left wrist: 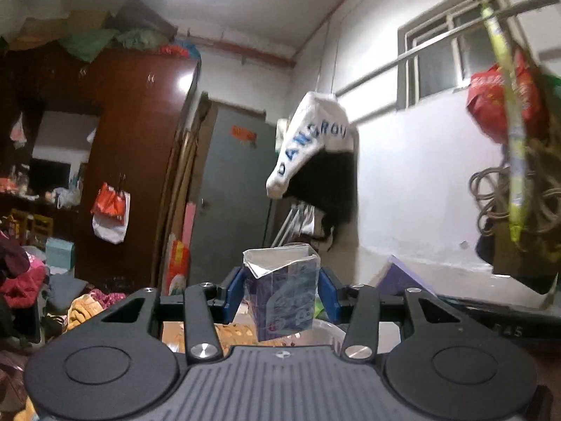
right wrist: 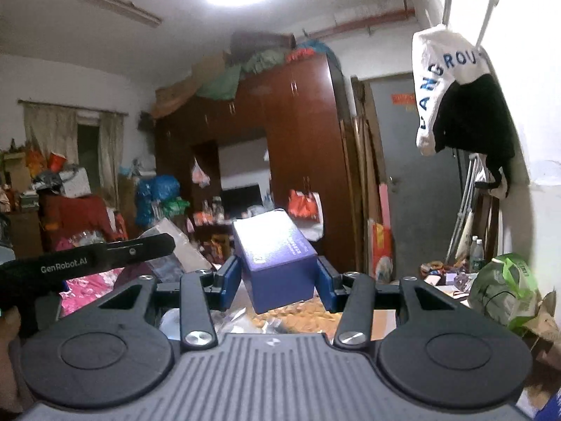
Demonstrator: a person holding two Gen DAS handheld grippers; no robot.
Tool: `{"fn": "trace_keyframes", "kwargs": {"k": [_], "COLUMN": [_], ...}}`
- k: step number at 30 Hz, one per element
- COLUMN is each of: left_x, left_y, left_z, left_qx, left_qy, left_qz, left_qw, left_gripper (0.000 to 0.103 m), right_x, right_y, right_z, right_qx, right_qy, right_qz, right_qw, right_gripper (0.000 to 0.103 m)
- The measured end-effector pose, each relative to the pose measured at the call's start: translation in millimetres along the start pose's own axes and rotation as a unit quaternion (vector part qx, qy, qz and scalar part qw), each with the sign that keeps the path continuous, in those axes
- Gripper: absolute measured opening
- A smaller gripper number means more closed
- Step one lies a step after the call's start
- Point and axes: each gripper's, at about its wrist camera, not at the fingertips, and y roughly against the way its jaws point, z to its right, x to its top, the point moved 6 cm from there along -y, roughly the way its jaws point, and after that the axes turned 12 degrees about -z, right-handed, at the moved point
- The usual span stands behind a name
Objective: Organize objects
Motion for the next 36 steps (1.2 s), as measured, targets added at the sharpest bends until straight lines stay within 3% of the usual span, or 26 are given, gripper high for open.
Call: {"fn": "trace_keyframes", "kwargs": {"k": [4, 5, 6, 7, 8, 9, 10, 12, 15, 18, 20, 22, 25, 29, 36], "left_x": [4.0, 0.4, -4.7, -9.1, -13.4, -16.9, -19.3, -21.6, -25.7, -31.0, -32.3, -33.2, -30.4, -33.6, -45.3], "left_y": [-41.3, -50.2, -60.1, -66.0, -67.8, -65.4, -59.5, -48.0, -33.3, -22.8, -17.5, -8.9, 4.3, 18.7, 39.4], "left_z": [-14.7, -19.1, -24.2, -28.3, -31.9, -34.0, -34.2, -35.9, -36.8, -35.1, -32.4, -30.0, -23.5, -14.2, -4.8], "left_qx": [0.032, 0.031, 0.031, 0.033, 0.038, 0.045, 0.05, 0.06, 0.072, 0.085, 0.105, 0.129, 0.12, 0.122, 0.083], "left_qy": [0.015, 0.02, 0.029, 0.034, 0.036, 0.032, 0.022, 0.005, -0.002, -0.013, -0.023, -0.029, -0.026, -0.031, -0.042], "left_qz": [-0.045, -0.057, -0.074, -0.09, -0.1, -0.101, -0.092, -0.082, -0.092, -0.102, -0.108, -0.113, -0.12, -0.138, -0.16], "left_qw": [0.9984, 0.9977, 0.9963, 0.9948, 0.9936, 0.9934, 0.9942, 0.9948, 0.9932, 0.9911, 0.9883, 0.9848, 0.9852, 0.9824, 0.9828], "left_gripper": [0.051, 0.056, 0.069, 0.076, 0.084, 0.085, 0.087, 0.102, 0.103, 0.103, 0.103, 0.103, 0.103, 0.103, 0.103], "right_x": [11.4, 8.1, 2.9, -1.8, -7.2, -12.9, -14.6, -13.4, -10.1, -11.0, -13.1, -16.8, -21.8, -27.3, -30.3], "right_y": [-44.7, -58.1, -65.9, -74.8, -82.9, -83.6, -80.8, -66.6, -46.1, -26.2, -18.2, -8.8, 6.6, 13.5, 17.6], "right_z": [12.3, 14.1, 15.6, 15.4, 15.7, 15.9, 16.7, 20.1, 25.5, 24.2, 26.2, 24.3, 20.1, 24.2, 16.4], "right_qx": [-0.017, -0.02, -0.024, -0.03, -0.037, -0.047, -0.053, -0.039, -0.028, -0.054, -0.095, -0.096, -0.073, -0.031, -0.048], "right_qy": [0.006, 0.01, 0.015, 0.024, 0.034, 0.041, 0.041, 0.022, -0.002, -0.017, -0.014, -0.005, 0.016, -0.041, -0.018], "right_qz": [-0.052, -0.065, -0.074, -0.089, -0.108, -0.116, -0.115, -0.096, -0.091, -0.083, -0.088, -0.097, -0.113, -0.143, -0.131], "right_qw": [0.998, 0.998, 0.997, 0.995, 0.993, 0.991, 0.991, 0.994, 0.995, 0.995, 0.991, 0.991, 0.991, 0.988, 0.99], "right_gripper": [0.055, 0.06, 0.075, 0.086, 0.087, 0.088, 0.095, 0.103, 0.103, 0.103, 0.103, 0.103, 0.103, 0.103, 0.103]}}
